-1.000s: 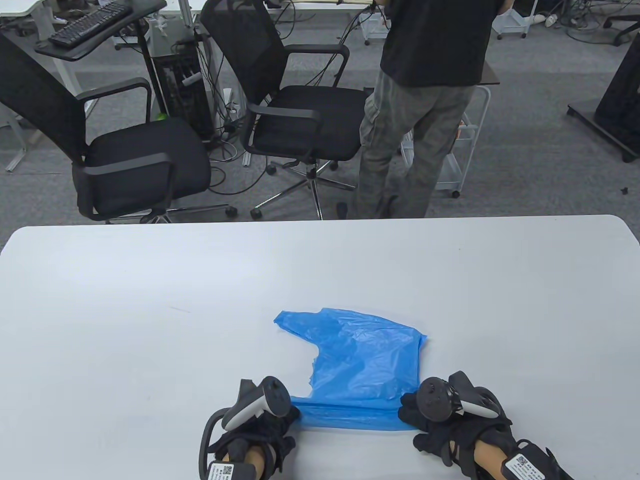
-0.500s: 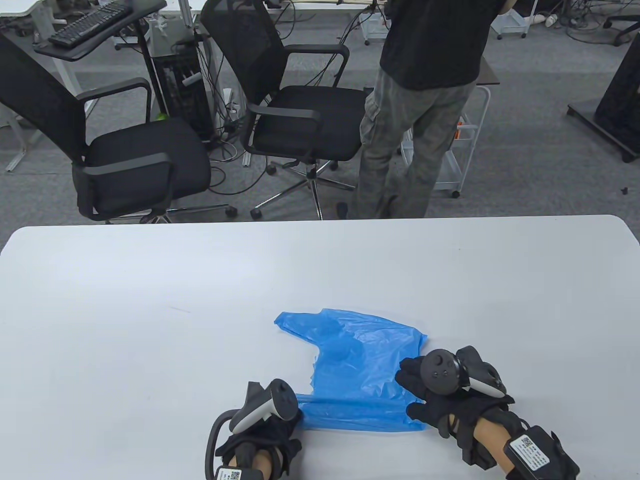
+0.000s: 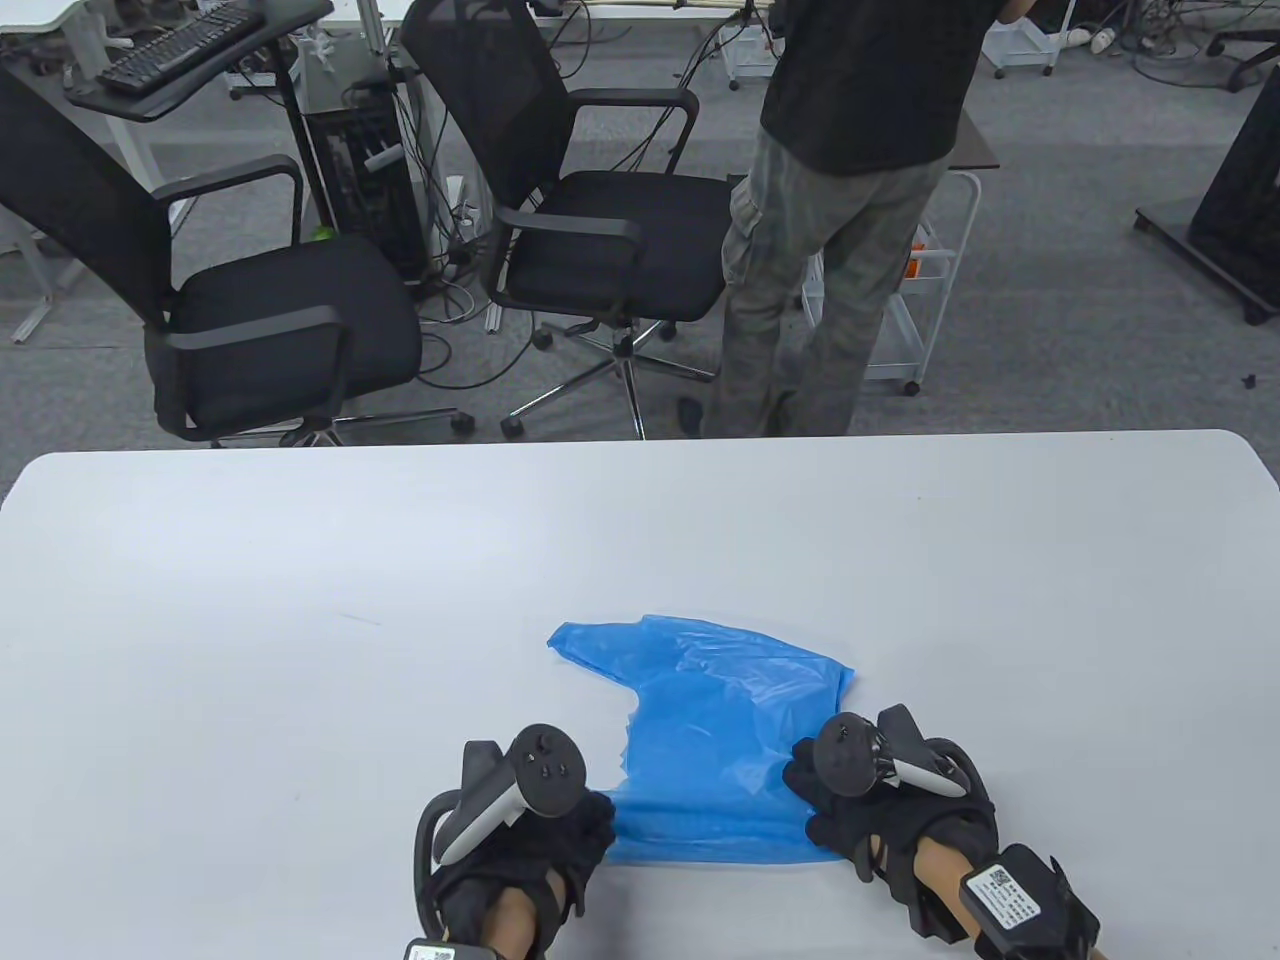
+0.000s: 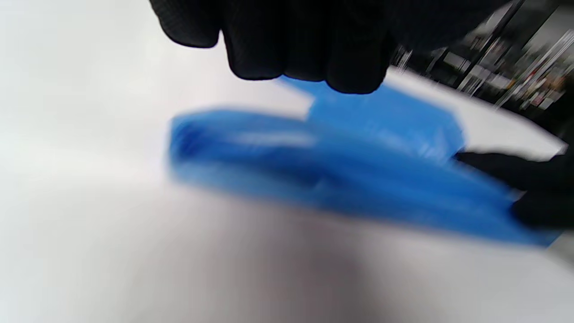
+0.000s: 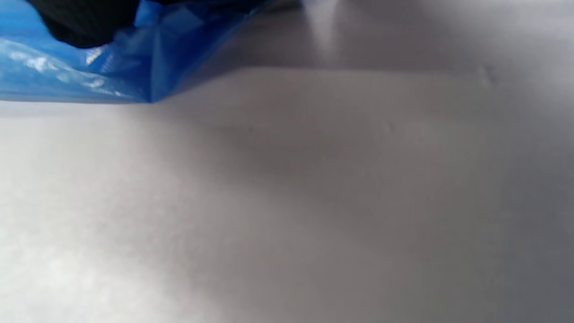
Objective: Squeeze plastic bag to expel air
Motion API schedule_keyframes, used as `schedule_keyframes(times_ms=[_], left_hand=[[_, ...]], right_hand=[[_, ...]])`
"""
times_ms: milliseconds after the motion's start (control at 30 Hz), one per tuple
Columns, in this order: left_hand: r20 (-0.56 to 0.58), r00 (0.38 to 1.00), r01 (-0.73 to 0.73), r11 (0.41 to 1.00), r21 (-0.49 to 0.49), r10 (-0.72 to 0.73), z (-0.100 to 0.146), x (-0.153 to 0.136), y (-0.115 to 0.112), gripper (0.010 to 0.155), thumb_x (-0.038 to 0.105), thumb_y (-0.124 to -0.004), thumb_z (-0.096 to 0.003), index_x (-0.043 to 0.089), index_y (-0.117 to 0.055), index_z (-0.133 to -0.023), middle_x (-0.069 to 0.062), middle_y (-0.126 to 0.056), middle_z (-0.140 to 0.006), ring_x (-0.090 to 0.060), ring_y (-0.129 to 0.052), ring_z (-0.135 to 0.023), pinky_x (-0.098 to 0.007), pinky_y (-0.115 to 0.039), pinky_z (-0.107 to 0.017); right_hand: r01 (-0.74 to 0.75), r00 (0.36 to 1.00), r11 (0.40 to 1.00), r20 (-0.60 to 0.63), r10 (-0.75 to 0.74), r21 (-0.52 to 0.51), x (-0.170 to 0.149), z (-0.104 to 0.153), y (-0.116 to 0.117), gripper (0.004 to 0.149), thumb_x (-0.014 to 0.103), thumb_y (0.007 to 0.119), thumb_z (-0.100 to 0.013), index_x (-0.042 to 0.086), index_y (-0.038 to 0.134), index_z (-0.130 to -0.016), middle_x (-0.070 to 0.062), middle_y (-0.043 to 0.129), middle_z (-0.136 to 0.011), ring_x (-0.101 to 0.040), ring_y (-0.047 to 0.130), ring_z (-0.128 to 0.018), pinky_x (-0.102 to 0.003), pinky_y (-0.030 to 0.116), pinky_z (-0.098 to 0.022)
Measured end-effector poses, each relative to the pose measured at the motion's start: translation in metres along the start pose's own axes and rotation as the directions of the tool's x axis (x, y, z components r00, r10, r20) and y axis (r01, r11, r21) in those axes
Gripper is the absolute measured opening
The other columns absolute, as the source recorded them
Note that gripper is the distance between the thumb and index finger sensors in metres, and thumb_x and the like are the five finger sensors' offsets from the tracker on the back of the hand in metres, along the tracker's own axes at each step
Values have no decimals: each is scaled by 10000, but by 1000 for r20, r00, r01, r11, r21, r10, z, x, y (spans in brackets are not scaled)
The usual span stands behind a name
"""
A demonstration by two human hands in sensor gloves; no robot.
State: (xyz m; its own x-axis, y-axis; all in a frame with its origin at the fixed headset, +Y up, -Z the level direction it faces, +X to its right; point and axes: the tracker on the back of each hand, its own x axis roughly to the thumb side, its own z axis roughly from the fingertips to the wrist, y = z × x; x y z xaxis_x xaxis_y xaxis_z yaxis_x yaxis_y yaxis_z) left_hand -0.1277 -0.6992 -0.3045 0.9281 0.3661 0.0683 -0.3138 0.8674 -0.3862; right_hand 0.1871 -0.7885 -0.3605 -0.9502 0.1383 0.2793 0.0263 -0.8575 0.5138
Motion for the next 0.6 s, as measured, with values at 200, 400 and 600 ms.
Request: schedule_keyframes(times_ms=[200, 400, 600], left_hand=[[102, 978, 172, 982, 77, -180, -32, 87, -12, 692, 498, -631, -412, 410, -346, -1036, 120, -227, -1134, -243, -204, -1124, -577, -319, -817], [87, 940, 342, 903, -259, -331, -95, 120, -86, 765, 530, -588, -400, 401, -140, -1006, 110, -11, -1079, -231, 29, -1053, -595, -174, -786], [74, 964, 261, 868, -422, -254, -109, 102, -116, 817, 565, -576, -386, 393, -46, -983, 120, 82, -1044, -213, 97, -1032, -603, -80, -761]], right_hand=[[19, 1000, 1000, -1, -19, -4, -1, 1, 2, 643, 547, 629, -414, 487, 325, -979, 214, 157, -1120, -64, 171, -1099, -485, 258, -821], [29, 1000, 1000, -5, -29, -3, -1, 1, 2, 641, 542, 625, -418, 491, 315, -977, 219, 146, -1117, -60, 162, -1096, -480, 243, -820], [32, 999, 999, -1, -32, -3, -1, 2, 2, 643, 540, 627, -420, 488, 313, -978, 219, 138, -1116, -56, 159, -1095, -478, 236, -819]])
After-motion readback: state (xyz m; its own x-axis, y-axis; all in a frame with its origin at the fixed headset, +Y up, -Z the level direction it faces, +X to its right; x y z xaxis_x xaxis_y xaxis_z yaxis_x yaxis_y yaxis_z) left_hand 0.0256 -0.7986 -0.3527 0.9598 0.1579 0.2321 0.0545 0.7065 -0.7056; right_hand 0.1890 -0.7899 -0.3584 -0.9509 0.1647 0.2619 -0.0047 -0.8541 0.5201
